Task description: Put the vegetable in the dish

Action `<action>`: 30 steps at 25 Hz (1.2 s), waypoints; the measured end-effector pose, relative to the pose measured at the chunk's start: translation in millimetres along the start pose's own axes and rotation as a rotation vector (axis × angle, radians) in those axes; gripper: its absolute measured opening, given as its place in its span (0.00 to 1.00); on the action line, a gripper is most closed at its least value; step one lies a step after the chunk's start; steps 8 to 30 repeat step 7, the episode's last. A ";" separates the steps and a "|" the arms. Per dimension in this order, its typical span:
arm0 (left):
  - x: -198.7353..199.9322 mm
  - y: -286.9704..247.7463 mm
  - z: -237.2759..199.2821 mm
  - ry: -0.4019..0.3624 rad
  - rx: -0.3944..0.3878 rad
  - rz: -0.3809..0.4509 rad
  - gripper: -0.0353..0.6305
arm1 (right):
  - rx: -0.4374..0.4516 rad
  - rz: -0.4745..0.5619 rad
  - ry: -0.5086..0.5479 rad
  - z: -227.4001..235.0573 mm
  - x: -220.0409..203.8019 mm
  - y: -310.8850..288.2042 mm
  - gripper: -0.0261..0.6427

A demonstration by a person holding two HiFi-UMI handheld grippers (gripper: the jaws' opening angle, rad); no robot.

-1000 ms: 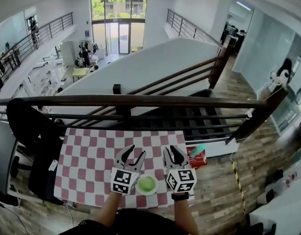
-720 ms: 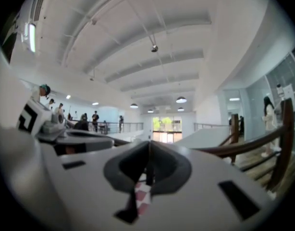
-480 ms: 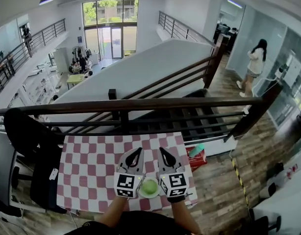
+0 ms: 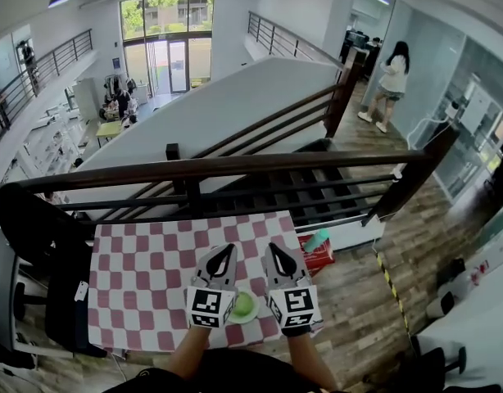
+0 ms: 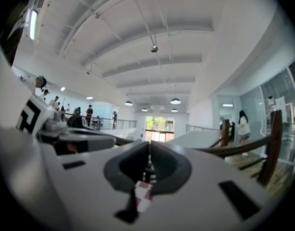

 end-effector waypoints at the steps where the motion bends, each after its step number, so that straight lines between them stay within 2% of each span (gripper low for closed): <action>1: -1.8 1.1 3.4 -0.001 -0.002 0.002 0.08 | 0.000 -0.001 -0.001 0.3 -1.3 3.8 0.07; 7: -7.5 7.5 25.8 -0.015 0.002 0.008 0.08 | 0.013 -0.015 -0.005 1.6 -9.8 24.2 0.07; 30: -7.5 7.5 25.8 -0.015 0.002 0.008 0.08 | 0.013 -0.015 -0.005 1.6 -9.8 24.2 0.07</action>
Point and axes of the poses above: the fingertips, and each gripper's own axes: y backward along the fingers, z to its right, x out of its top, the point moved 4 cm from there along y, backward along the fingers, and after that the axes turned 9 degrees about y, right-handed, at the moved point
